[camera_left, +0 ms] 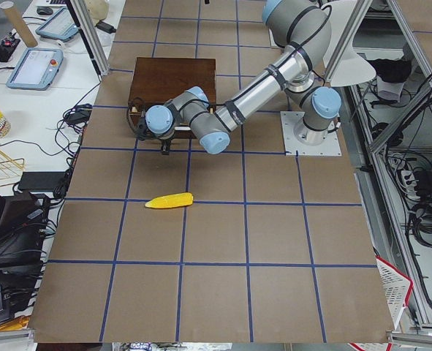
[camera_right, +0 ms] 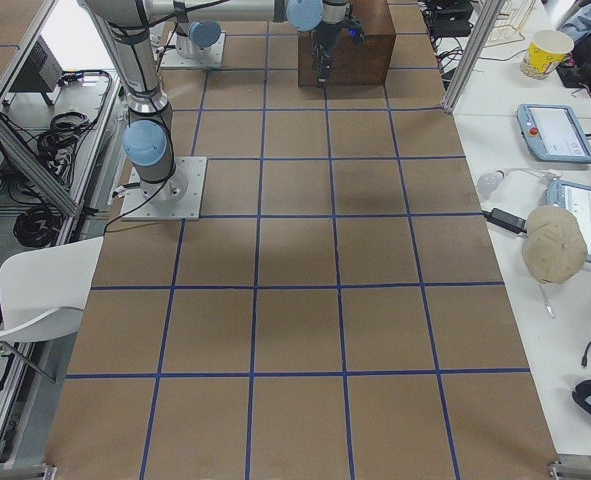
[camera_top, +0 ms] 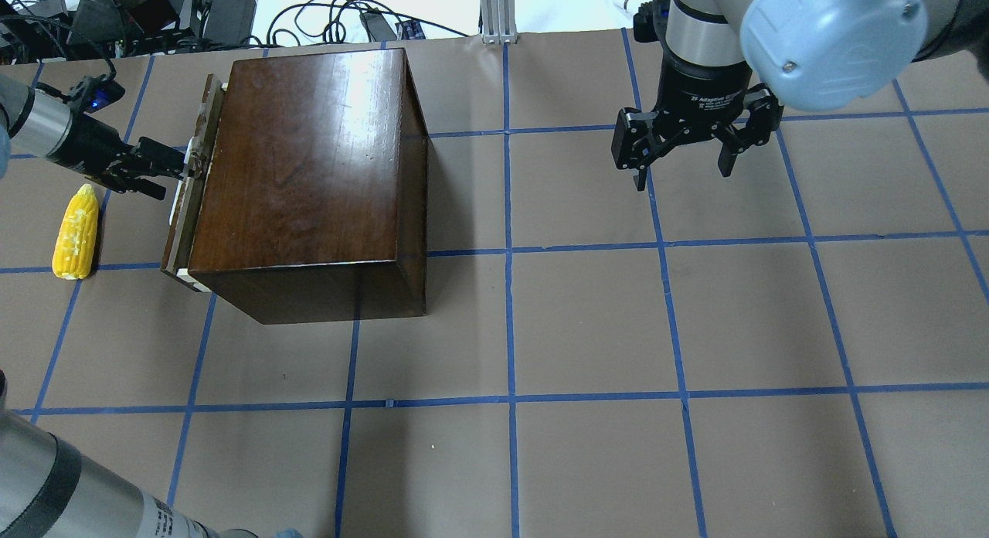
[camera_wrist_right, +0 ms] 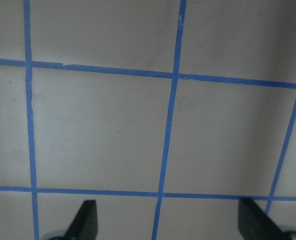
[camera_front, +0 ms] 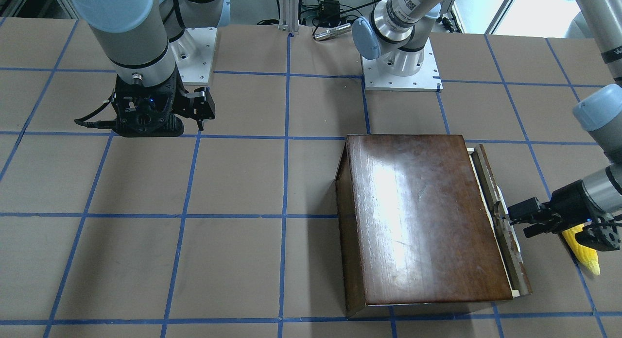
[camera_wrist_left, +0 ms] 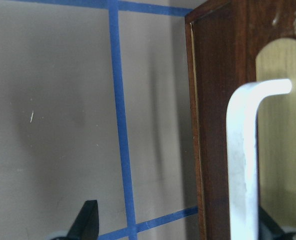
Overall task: Open drawer and put corn inside
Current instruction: 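Pull the drawer open away from the cabinet with the left gripper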
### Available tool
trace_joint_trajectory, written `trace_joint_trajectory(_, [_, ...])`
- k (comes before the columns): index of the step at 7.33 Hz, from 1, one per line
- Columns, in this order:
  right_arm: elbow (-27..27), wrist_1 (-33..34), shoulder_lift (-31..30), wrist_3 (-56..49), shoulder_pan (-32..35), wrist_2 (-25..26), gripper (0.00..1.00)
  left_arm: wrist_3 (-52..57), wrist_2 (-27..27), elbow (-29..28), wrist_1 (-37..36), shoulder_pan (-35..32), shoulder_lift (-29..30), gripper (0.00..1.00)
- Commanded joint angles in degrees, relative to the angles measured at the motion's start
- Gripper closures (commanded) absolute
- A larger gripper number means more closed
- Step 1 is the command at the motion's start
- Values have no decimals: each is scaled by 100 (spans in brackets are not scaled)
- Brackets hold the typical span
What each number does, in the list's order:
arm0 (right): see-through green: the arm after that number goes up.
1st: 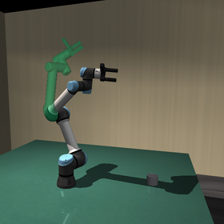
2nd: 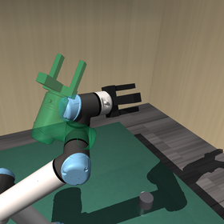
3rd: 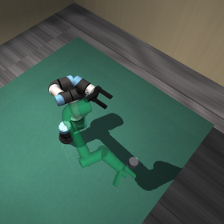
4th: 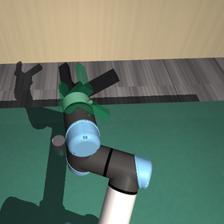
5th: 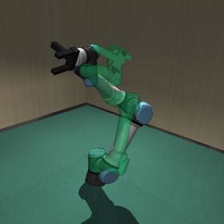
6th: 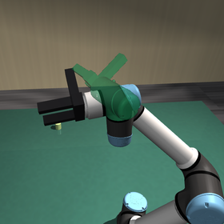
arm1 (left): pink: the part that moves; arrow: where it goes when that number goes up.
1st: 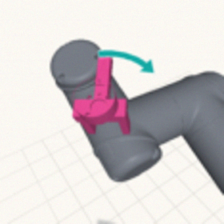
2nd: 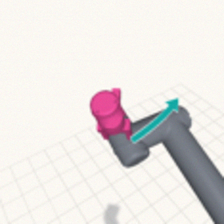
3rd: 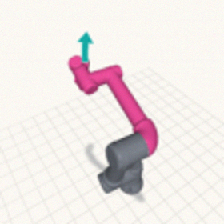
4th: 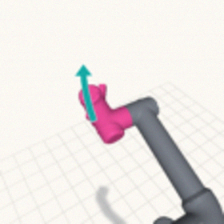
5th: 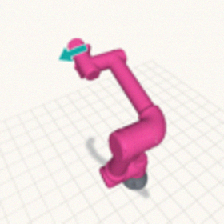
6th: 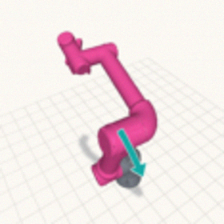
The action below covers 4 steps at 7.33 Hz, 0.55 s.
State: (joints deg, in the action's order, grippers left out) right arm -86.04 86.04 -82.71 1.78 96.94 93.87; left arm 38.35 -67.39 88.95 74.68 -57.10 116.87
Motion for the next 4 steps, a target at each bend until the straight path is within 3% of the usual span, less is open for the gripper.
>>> trace_joint_trajectory(1, [0, 0, 0, 6, 0, 0, 0, 267, -2, -62, 3, 155, 90, 0])
trace_joint_trajectory(4, [0, 0, 0, -3, 0, 0, 0, 313, -46, -141, 3, 182, 90, 0])
